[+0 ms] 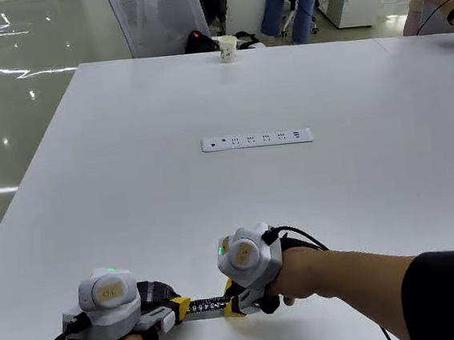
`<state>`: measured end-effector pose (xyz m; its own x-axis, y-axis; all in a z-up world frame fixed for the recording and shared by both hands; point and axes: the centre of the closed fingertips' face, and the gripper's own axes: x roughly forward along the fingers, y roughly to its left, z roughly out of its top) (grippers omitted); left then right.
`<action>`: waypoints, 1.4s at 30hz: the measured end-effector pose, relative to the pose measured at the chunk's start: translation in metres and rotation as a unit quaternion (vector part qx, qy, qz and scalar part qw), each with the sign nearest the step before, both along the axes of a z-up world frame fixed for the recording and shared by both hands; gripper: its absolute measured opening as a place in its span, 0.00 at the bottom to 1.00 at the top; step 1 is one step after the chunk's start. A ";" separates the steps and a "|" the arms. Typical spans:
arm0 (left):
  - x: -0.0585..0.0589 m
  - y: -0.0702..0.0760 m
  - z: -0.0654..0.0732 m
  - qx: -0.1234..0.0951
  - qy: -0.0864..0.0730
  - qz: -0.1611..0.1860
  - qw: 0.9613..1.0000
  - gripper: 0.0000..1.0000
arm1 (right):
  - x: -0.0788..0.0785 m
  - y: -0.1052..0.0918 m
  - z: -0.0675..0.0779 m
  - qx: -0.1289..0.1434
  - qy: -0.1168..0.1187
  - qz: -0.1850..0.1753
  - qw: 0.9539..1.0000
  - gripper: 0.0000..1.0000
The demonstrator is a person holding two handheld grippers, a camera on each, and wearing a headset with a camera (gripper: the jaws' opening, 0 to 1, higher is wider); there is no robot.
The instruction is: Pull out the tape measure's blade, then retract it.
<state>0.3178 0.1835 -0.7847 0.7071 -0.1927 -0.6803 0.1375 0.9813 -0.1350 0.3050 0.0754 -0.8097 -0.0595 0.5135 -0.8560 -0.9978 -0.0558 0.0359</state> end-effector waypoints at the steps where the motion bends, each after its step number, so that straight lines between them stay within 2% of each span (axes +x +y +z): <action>1: 0.000 0.000 0.000 0.000 0.000 0.000 1.000 0.63 | 0.000 0.000 0.000 0.000 0.000 0.000 1.000 0.12; 5: 0.000 0.000 0.000 0.000 0.000 0.000 1.000 0.63 | 0.000 0.001 0.000 -0.002 0.002 -0.006 1.000 0.12; 8: 0.000 0.000 0.000 0.000 0.000 0.000 1.000 0.63 | 0.000 0.003 0.000 0.003 -0.002 0.003 1.000 0.12; 11: 0.000 0.001 0.000 -0.001 0.001 0.000 1.000 0.63 | 0.000 0.005 0.001 0.009 0.005 -0.005 1.000 0.12; 21: 0.001 0.001 0.000 -0.002 0.001 0.001 1.000 0.63 | -0.001 0.012 0.001 0.016 0.005 -0.012 1.000 0.12; 42: 0.001 0.001 0.001 -0.005 0.002 0.001 1.000 0.63 | -0.003 0.021 0.000 0.030 0.004 -0.007 1.000 0.12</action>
